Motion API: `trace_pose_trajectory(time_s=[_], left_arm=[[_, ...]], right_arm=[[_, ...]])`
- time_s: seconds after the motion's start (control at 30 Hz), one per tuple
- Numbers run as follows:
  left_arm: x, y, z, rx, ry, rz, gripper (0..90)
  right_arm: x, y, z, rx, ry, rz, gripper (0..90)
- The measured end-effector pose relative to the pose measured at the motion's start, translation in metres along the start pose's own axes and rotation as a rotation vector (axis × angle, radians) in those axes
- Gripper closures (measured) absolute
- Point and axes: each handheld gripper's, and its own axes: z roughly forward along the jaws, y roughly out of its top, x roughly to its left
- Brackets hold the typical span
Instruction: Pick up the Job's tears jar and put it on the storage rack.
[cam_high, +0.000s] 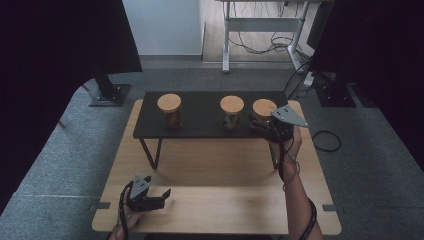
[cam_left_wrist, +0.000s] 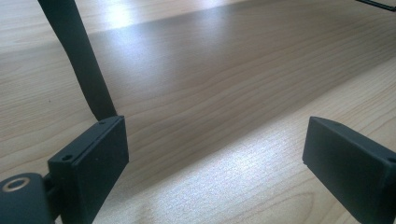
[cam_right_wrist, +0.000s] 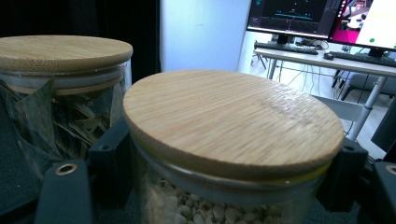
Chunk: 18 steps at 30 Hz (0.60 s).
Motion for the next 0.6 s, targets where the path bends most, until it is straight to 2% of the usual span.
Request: trace_pose_trajectory(time_s=[0.2, 0.43, 0.6], left_arm=[[0.0, 0.0, 0.0, 0.0, 0.001, 0.0, 6.4], [0.0, 0.001, 0.001, 0.001, 0.0, -0.005, 6.4], [-0.001, 0.001, 0.001, -0.002, -0.001, -0.003, 6.4]], right_arm=[[0.001, -0.002, 0.0, 0.008, -0.006, -0.006, 20.3], [0.001, -0.005, -0.006, -0.005, 0.027, 0.01, 12.6], [0.002, -0.008, -0.012, -0.012, 0.01, 0.0, 9.8]])
